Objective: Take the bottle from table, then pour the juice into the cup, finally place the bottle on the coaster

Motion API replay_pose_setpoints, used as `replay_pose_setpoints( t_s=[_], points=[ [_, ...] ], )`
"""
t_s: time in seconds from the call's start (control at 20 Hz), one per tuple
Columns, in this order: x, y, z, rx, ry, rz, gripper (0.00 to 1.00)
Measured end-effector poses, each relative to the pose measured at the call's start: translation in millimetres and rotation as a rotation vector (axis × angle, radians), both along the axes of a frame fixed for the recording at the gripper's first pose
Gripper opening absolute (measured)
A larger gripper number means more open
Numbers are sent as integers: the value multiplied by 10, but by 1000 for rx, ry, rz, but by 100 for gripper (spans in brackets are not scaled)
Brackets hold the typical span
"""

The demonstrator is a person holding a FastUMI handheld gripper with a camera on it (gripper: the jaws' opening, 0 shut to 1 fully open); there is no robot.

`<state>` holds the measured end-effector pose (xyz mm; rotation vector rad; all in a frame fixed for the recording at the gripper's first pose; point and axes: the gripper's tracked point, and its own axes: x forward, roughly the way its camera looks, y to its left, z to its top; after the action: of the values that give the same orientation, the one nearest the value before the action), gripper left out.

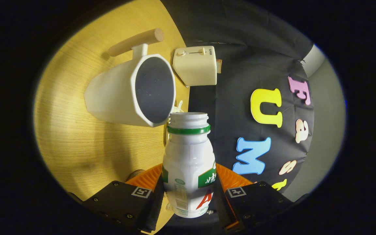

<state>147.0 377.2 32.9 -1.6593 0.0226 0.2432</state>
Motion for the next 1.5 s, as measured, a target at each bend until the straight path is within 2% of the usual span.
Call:
replay_pose_setpoints(
  t_s=[0.55,1.5],
  points=[
    [69,-3,103,-88,-35,-4,69],
    [68,-8,368,-169,-87,2,69]
  ],
)
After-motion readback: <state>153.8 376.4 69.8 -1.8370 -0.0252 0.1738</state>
